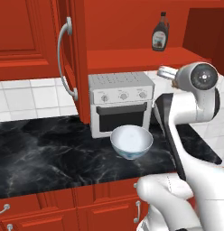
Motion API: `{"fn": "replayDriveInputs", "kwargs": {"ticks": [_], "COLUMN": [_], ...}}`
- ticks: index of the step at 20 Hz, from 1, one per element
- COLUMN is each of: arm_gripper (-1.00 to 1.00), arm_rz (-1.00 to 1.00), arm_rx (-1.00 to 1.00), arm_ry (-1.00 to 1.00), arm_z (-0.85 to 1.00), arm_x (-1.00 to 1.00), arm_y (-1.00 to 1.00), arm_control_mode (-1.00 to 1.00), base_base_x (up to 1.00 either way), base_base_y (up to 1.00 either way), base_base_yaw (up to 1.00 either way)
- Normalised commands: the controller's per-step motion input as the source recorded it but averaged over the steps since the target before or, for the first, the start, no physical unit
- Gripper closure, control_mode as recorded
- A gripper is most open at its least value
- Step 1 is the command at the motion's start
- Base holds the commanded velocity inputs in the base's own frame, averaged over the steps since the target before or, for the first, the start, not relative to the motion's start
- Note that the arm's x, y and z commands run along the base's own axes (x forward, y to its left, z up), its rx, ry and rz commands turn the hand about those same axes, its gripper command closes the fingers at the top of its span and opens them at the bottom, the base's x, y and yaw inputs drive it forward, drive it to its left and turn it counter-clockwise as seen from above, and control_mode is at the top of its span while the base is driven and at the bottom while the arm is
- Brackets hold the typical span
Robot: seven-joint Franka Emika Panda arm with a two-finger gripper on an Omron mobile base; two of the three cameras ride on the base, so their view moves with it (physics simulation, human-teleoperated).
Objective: Pick the onion from the cabinet and place it in the bowl. Then pick the bowl and place it in the sink. Then turn on the sink facuet.
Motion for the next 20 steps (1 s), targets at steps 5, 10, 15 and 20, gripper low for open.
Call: {"fn": "replayDriveInputs", "kwargs": {"ticks": [5, 10, 15, 20], "arm_gripper": [1.0, 1.0, 1.0, 1.0], "arm_rz": [0.04, 0.04, 0.03, 0.04], "arm_rx": [0.01, 0.06, 0.07, 0.02], "arm_ry": [0.2, 0.32, 0.35, 0.19], "arm_z": [-0.34, -0.82, -0.97, -0.92], "arm_x": [-0.77, -0.06, 0.18, 0.55], "arm_y": [0.73, 0.37, 0.1, 0.12], "arm_control_mode": [-1.0, -1.0, -1.0, -1.0], "base_base_x": [0.0, 0.0, 0.0, 0.0], "base_base_y": [0.0, 0.0, 0.0, 0.0], "base_base_yaw": [0.0, 0.0, 0.0, 0.0]}}
